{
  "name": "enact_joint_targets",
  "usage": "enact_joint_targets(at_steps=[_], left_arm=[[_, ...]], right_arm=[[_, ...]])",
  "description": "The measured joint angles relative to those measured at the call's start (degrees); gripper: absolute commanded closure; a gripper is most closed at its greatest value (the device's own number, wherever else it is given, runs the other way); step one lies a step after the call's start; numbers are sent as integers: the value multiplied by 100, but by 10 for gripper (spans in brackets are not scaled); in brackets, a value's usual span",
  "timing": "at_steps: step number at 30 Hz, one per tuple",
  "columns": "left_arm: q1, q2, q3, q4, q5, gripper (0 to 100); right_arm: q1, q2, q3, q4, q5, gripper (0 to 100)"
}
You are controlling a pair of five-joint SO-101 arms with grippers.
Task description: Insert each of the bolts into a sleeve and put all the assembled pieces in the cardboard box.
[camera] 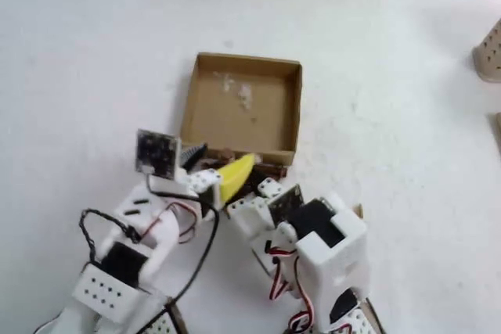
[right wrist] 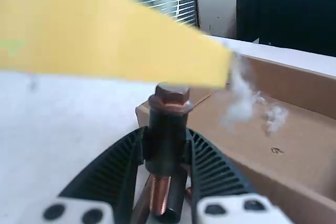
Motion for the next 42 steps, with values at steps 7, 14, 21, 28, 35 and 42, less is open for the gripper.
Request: enact_joint_targets(at_steps=[7,14,21,28,35,42], left_arm=[[-888,0,-1046,809,580,676],[-1600,0,-1108,1099,633,676],[-2180,0,-1108,1582,633,870],[-2708,0,-923,1644,273,939],[-3218,0,-132,1644,-431,978],[-3596,0,536,1644,-1301,977]], right_arm=[[0,0,0,0,0,982],[0,0,105,0,0,982],[0,-35,220,0,0,982],[185,-695,404,0,0,982],[422,-1547,589,492,0,982],[765,-2514,624,1697,0,982]])
